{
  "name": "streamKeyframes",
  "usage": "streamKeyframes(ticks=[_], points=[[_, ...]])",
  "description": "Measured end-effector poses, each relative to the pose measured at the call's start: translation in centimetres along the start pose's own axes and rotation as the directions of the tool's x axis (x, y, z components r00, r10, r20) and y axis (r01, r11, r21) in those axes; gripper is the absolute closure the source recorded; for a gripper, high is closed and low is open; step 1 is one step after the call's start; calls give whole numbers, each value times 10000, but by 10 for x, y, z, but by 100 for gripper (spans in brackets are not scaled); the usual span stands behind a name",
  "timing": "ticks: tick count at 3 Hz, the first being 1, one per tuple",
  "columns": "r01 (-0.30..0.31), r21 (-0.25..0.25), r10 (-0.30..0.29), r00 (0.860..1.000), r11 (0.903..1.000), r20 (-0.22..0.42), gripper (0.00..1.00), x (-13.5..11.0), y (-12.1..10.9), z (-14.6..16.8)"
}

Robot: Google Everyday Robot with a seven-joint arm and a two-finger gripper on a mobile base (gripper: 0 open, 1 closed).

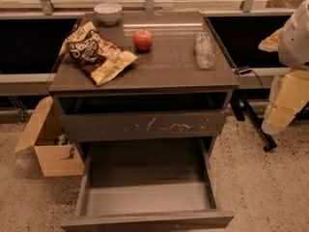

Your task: Place brown chip bag into middle drawer

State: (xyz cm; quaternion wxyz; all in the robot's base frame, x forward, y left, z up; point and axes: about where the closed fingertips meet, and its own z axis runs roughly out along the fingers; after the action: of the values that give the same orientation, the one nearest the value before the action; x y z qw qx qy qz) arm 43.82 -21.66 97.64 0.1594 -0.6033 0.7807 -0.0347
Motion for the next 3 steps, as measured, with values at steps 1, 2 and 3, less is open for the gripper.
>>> streamKeyframes(ticks=[1,2,3], points=[[13,42,-13,10000,10000,38,0,-1,-1,0],[310,311,-327,9979,9990,555,0,-24,-26,10],[778,416,-842,9787,9961,1870,0,-72,-60,33]])
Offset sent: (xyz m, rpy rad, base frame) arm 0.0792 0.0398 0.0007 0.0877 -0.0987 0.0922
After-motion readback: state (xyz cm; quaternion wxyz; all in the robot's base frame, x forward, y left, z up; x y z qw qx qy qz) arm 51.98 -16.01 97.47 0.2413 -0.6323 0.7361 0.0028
